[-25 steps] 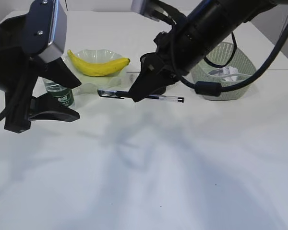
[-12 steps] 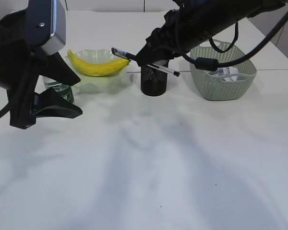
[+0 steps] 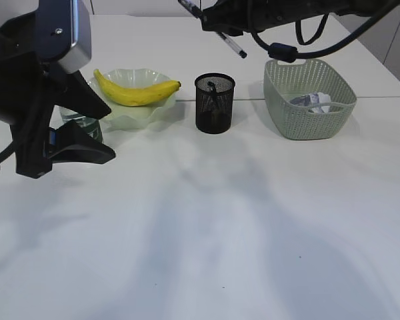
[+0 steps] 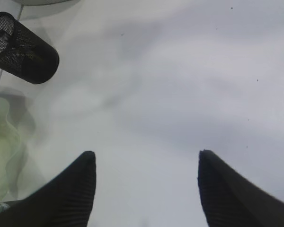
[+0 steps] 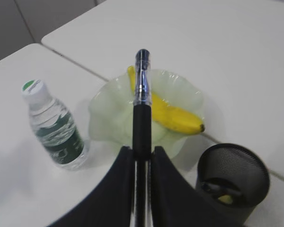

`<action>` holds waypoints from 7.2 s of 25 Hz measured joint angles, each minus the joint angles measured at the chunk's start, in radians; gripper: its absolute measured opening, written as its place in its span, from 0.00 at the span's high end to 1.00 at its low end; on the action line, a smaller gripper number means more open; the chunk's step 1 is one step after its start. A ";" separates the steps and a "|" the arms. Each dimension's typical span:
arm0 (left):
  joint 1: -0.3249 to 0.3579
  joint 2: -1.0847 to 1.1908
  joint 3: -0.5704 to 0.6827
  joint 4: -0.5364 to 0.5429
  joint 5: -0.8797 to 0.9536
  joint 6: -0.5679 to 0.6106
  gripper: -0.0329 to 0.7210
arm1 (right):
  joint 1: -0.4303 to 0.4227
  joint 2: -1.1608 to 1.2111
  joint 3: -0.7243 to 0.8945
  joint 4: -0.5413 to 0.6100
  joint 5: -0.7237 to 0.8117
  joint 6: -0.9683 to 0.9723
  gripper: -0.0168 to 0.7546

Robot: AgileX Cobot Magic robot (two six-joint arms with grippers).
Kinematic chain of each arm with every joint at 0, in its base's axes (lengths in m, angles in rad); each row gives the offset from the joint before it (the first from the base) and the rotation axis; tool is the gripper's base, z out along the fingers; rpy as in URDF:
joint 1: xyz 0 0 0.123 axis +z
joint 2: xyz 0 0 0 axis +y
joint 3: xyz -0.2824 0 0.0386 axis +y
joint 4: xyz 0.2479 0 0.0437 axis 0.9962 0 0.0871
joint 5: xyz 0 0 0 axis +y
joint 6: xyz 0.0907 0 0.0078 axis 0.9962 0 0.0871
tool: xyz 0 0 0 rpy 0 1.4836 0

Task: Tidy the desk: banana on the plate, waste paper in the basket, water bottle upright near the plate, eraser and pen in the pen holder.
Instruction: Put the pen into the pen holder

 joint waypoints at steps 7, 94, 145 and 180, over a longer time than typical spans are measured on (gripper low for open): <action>0.000 0.000 0.000 -0.002 -0.001 -0.002 0.31 | -0.062 0.038 0.000 0.254 -0.193 -0.261 0.92; 0.000 0.012 0.000 -0.004 0.022 -0.023 0.34 | -0.008 0.243 -0.105 -1.220 -0.568 1.213 0.92; 0.000 0.039 0.000 -0.027 0.024 -0.026 0.35 | -0.123 0.682 -0.329 -1.575 -1.311 1.569 0.92; 0.000 0.039 0.000 -0.028 0.023 -0.026 0.35 | -0.123 0.768 -0.420 -1.611 -1.284 1.567 0.84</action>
